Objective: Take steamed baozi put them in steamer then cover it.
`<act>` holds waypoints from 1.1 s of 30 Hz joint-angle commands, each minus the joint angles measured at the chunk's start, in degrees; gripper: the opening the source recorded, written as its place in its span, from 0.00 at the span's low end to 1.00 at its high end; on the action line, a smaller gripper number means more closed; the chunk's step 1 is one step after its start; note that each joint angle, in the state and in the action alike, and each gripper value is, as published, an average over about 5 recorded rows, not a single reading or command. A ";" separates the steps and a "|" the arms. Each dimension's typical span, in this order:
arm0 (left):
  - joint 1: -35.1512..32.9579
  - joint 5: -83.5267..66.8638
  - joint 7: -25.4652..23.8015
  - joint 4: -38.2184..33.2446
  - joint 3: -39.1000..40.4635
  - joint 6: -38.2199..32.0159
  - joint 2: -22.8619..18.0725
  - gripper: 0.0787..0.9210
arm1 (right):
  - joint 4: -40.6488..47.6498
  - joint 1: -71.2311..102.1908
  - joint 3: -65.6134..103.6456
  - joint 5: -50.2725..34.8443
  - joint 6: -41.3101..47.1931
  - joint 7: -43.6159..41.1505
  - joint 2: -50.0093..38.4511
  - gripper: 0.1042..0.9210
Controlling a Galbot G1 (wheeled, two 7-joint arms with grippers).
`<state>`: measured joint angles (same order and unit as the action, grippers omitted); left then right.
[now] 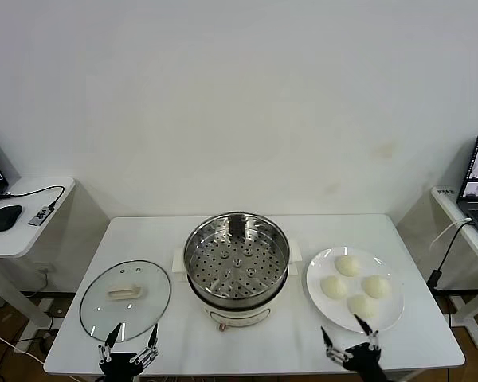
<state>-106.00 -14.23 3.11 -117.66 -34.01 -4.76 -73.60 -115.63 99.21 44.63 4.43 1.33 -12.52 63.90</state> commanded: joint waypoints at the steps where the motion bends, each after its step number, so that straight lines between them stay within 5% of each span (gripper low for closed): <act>1: 1.23 1.10 -0.93 0.39 -0.28 -0.07 0.53 0.88 | 4.64 -9.50 7.24 13.18 2.74 -6.39 -17.83 0.88; 14: 3.94 1.19 -0.34 1.98 -0.58 1.45 0.86 0.88 | 19.43 -40.14 -16.54 15.95 8.88 -35.12 -39.17 0.88; 23: 3.60 0.63 0.12 1.74 -1.67 1.45 0.76 0.88 | 31.22 -71.20 -51.12 11.27 7.86 -46.31 -40.47 0.88; 33: 3.37 0.31 0.71 1.71 -2.96 1.42 -0.22 0.88 | 40.18 -92.02 -76.69 7.32 5.37 -48.05 -35.28 0.88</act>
<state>-102.79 -13.90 3.81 -115.97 -36.77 -3.43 -73.84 -84.50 28.87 -8.16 13.74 7.32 -54.53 28.53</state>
